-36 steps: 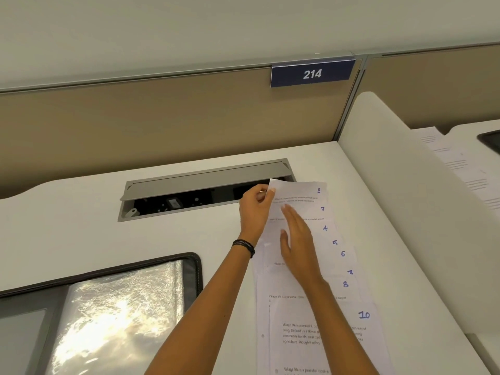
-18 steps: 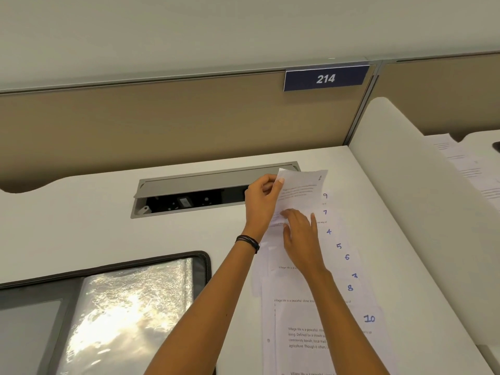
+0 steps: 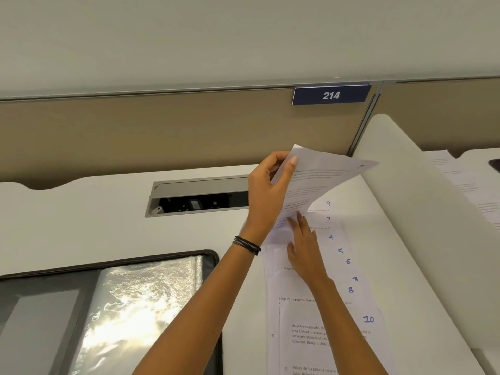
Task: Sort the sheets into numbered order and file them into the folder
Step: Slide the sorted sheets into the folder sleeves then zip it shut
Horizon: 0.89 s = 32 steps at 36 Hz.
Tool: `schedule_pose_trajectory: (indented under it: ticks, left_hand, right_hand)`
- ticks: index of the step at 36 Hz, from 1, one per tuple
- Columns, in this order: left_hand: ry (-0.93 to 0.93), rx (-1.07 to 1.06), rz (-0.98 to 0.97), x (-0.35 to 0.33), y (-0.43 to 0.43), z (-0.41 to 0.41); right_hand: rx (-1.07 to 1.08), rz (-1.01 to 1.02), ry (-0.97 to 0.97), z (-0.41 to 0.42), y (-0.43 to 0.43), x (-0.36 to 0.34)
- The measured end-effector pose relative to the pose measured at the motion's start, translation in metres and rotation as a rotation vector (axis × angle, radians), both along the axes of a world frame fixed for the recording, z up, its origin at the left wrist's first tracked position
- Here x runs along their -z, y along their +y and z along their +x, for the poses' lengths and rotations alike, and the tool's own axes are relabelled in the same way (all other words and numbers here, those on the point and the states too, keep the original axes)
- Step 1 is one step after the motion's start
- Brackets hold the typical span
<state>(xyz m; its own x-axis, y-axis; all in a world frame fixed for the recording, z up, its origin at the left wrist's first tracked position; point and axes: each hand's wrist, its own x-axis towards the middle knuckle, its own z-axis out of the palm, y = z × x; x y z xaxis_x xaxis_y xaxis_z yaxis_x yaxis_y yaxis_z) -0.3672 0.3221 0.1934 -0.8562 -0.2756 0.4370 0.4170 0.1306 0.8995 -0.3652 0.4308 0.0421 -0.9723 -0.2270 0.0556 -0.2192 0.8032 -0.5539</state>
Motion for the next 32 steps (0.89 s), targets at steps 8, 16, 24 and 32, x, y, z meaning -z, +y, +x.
schedule_pose_trajectory:
  ticks: [8,16,24,32]
  left_hand:
    - [0.129,-0.032,0.011,-0.03,-0.019,0.044]
    - [0.219,-0.071,0.023,-0.055,-0.039,0.091]
    - [0.225,-0.068,0.055,-0.067,-0.051,0.132]
    - [0.203,-0.101,0.124,-0.075,-0.059,0.174]
  right_hand:
    - [0.066,-0.189,-0.038,0.02,0.006,-0.025]
    - [0.168,-0.347,-0.069,0.052,0.013,-0.048]
    - [0.248,-0.678,-0.148,0.092,0.012,-0.074]
    - [0.183,-0.759,-0.162,0.137,0.02,-0.095]
